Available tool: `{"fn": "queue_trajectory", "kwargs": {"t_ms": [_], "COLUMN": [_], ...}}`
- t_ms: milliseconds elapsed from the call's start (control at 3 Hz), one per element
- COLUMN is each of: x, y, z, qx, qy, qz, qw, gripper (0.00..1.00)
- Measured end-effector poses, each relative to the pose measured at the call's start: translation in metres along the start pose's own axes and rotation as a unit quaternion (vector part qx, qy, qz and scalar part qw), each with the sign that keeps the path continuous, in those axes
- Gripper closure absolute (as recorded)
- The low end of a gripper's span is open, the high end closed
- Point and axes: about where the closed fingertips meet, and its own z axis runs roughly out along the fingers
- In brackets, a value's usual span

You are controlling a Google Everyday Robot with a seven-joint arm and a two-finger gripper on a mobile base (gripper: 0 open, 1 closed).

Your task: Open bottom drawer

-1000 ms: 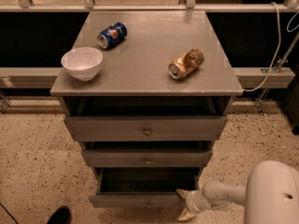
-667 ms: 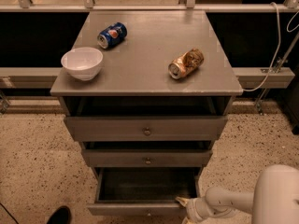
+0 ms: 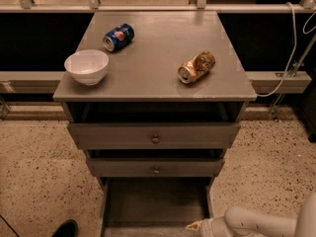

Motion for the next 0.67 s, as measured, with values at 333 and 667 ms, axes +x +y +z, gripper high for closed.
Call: {"fn": "queue_trajectory", "kwargs": {"t_ms": [333,667], "x": [-0.036,-0.053], "y": [-0.016,-0.039], "z": [-0.03,-0.045], "qx": [0.019,0.033], "qy": [0.005,0.008], "qz": [-0.036,-0.061], "qw": [0.9992,0.9975], "gripper": [0.34,0.55]}}
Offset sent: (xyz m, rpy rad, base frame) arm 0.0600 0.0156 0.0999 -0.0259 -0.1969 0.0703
